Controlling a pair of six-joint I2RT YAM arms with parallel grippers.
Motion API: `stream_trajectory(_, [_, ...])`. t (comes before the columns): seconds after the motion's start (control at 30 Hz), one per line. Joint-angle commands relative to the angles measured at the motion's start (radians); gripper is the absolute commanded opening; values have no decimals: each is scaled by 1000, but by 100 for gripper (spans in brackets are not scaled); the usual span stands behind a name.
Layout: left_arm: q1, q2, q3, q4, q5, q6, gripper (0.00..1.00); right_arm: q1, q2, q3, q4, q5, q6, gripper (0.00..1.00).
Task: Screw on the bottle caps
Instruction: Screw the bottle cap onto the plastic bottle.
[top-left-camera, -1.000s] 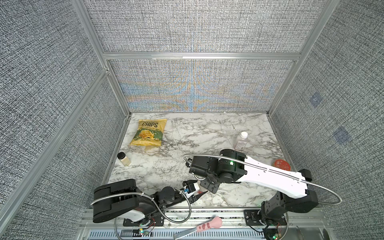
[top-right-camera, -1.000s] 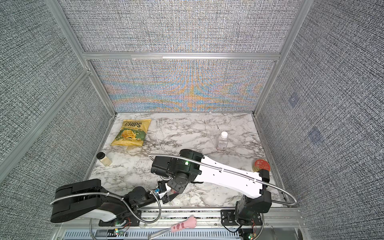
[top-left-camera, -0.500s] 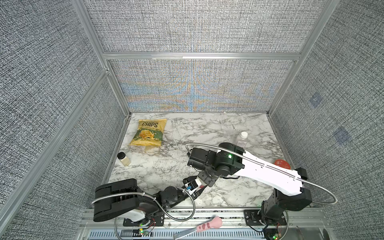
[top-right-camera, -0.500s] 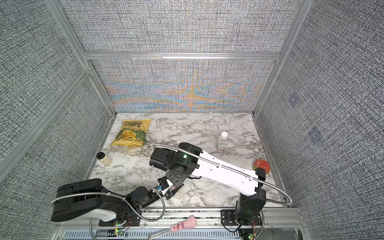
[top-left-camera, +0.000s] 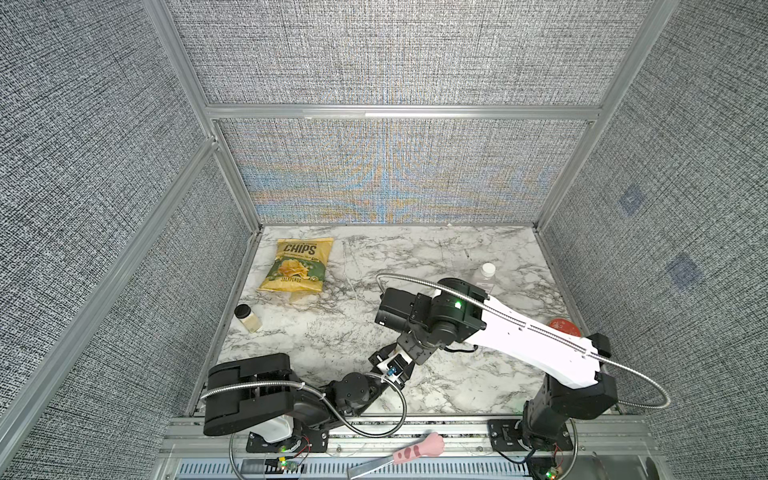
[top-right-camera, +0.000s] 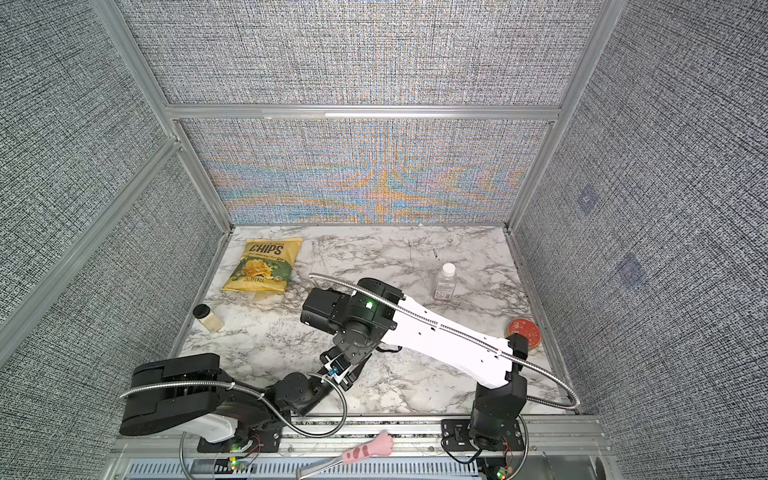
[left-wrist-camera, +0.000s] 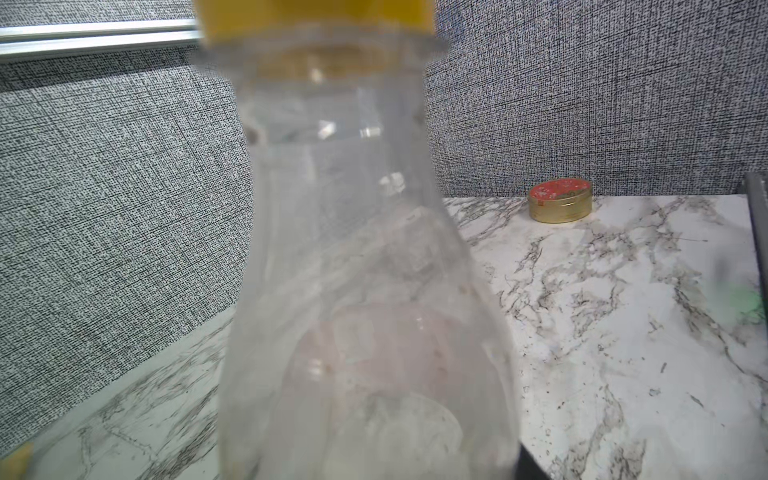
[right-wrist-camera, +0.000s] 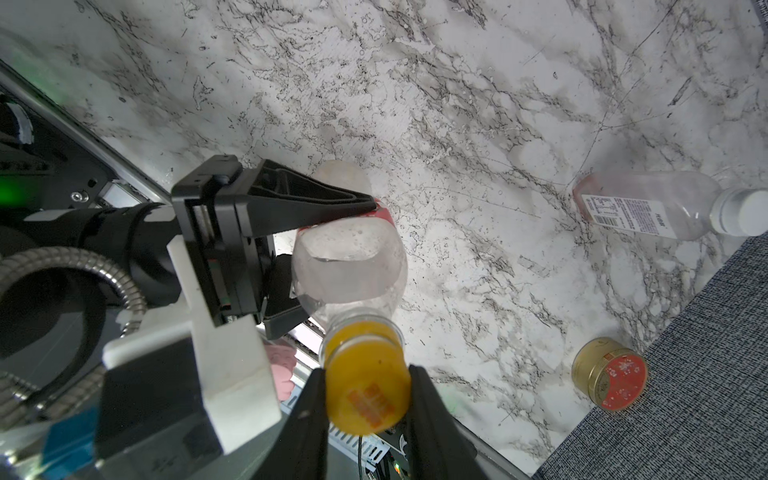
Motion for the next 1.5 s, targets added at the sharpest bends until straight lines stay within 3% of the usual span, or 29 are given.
stream_trajectory(0.0, [-7, -5, 16, 212, 53, 29, 52, -6, 6, 5, 40, 47, 27, 37])
stream_trajectory(0.13, [-7, -5, -4, 210, 85, 5, 52, -6, -18, 18, 42, 42, 20, 45])
stream_trajectory(0.5, [-7, -34, -104, 209, 228, -57, 53, 4, -118, 110, 40, -142, -103, 63])
stream_trajectory(0.67, [-4, -79, -171, 190, 316, -129, 55, 3, -200, 19, 41, -236, -177, 64])
stream_trajectory(0.87, [-4, -140, -173, 6, 466, -169, 56, 47, -195, -72, 59, -284, -226, 63])
stream_trajectory(1.0, [-3, -141, -173, -15, 485, -161, 56, 64, -169, -76, 42, -234, -243, 61])
stream_trajectory(1.47, [6, -134, -175, -9, 509, -152, 55, 110, -157, -178, 63, -252, -258, 58])
